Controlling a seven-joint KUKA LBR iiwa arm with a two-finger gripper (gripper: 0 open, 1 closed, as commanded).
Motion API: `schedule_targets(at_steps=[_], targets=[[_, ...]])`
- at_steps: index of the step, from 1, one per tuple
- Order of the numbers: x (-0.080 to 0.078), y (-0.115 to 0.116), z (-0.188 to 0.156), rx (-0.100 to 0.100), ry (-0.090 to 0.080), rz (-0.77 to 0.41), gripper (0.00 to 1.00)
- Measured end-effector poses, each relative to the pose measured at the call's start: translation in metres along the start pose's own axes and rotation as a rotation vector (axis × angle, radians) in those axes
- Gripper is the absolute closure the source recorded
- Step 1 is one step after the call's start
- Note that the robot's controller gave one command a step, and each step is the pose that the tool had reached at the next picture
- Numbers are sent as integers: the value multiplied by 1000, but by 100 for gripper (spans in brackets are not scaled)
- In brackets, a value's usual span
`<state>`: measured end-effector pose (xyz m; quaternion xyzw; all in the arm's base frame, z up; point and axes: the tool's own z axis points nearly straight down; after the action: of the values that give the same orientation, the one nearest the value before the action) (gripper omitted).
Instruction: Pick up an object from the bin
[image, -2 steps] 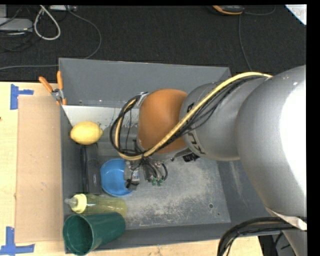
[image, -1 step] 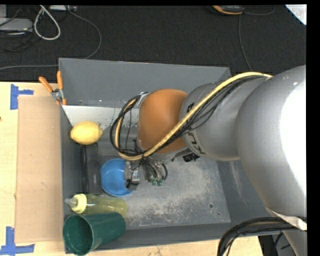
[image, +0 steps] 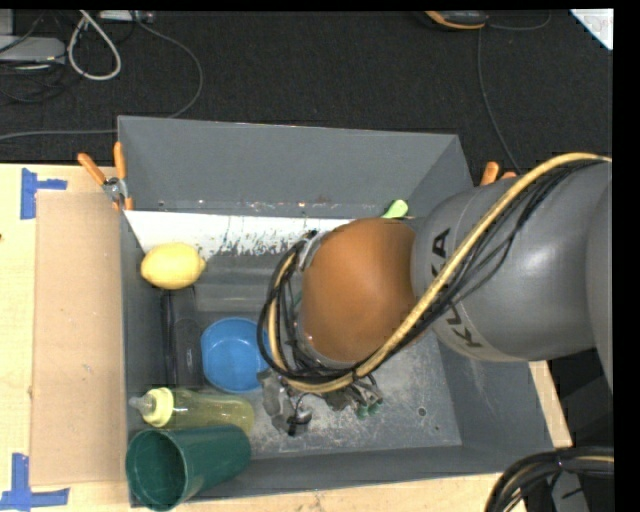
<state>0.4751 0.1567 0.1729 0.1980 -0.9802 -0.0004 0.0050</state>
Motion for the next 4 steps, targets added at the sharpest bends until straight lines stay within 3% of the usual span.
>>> schedule_targets(at_steps=[1,2,3,4], targets=[[-98,-57,-34,0,-5,383,0],[-105,-63,-39,1,-9,391,0],[-114,-48,44,0,-5,378,0],[-88,-15,14,-1,-17,525,0]])
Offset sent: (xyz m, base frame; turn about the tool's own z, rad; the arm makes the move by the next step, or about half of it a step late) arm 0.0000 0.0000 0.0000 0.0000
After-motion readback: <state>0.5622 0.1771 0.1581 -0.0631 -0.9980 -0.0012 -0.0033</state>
